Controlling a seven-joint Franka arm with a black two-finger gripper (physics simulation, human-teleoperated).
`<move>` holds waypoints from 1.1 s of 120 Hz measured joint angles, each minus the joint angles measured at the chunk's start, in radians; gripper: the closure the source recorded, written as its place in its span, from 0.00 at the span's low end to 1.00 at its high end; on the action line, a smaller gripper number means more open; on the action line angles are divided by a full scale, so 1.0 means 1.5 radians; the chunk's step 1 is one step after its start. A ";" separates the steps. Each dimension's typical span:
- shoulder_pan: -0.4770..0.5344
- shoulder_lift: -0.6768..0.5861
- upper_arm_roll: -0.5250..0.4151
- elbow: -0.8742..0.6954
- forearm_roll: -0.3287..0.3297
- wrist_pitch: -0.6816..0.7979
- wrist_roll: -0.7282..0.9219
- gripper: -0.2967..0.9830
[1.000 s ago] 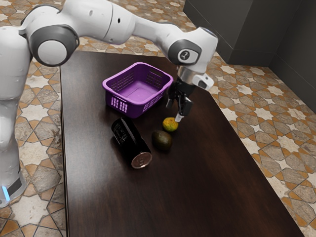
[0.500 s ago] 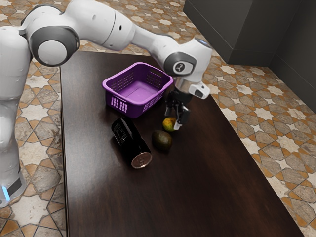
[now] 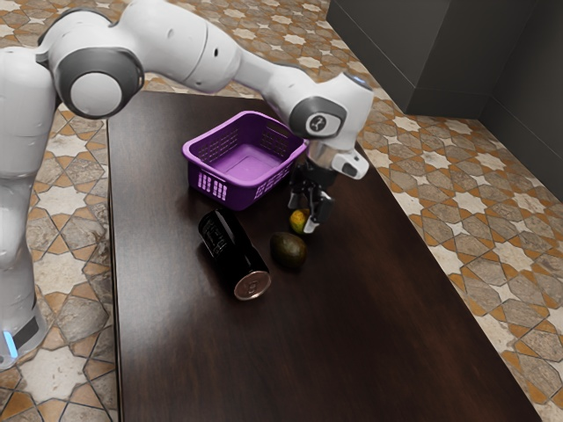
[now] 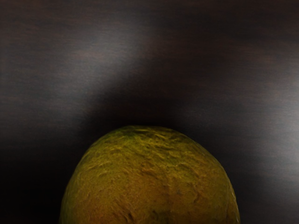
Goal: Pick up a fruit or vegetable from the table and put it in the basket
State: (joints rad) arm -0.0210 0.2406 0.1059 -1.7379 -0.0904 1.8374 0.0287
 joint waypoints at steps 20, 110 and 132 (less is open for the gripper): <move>0.000 0.008 0.001 0.002 0.001 0.006 0.000 0.23; -0.001 0.030 -0.003 0.020 0.002 0.030 -0.001 0.23; -0.001 0.030 -0.003 0.019 -0.005 0.031 -0.003 0.29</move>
State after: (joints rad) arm -0.0230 0.2860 0.1010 -1.7091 -0.0977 1.8843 0.0240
